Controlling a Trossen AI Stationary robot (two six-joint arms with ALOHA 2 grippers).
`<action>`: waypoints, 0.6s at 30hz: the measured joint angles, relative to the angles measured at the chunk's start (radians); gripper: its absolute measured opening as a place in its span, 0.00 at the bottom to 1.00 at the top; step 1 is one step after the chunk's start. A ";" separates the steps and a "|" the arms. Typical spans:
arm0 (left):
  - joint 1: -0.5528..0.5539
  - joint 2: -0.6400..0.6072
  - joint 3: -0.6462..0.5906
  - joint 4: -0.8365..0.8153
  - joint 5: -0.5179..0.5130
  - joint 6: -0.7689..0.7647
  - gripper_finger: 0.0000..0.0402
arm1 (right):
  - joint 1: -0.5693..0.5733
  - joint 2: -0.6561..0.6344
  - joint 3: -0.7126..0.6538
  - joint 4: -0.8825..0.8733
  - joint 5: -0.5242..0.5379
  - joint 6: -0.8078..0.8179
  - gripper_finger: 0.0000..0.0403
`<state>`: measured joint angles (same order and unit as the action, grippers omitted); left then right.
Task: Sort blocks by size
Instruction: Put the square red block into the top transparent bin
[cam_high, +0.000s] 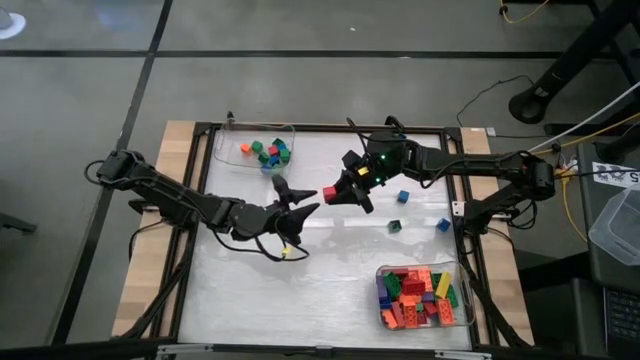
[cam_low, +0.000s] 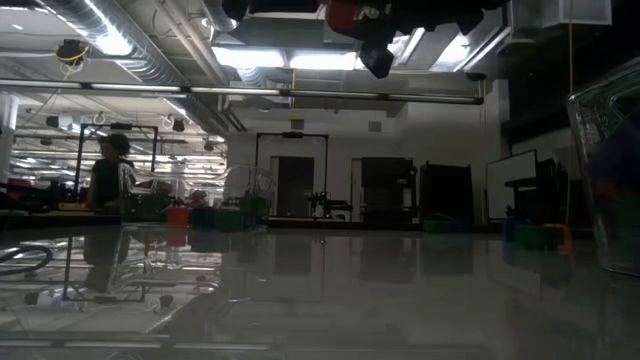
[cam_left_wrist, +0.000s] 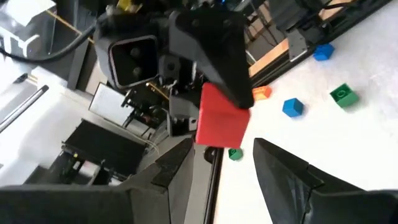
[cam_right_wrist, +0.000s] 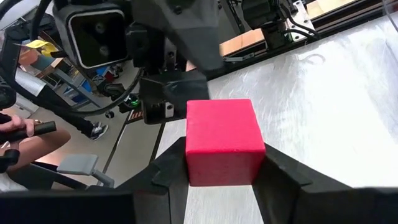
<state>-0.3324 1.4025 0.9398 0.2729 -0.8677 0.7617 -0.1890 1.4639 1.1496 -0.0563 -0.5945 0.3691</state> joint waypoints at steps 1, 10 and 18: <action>0.004 0.000 0.000 0.000 -0.002 -0.006 0.39 | 0.000 0.000 0.000 0.000 0.000 0.000 0.36; 0.027 0.000 0.000 0.002 -0.007 -0.100 0.52 | 0.000 0.000 0.000 0.000 0.000 0.000 0.36; 0.039 0.005 0.000 0.003 0.160 -0.125 0.63 | 0.000 0.000 0.000 0.002 0.000 0.000 0.36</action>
<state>-0.2930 1.4078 0.9401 0.2762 -0.7075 0.6367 -0.1890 1.4639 1.1493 -0.0540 -0.5949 0.3690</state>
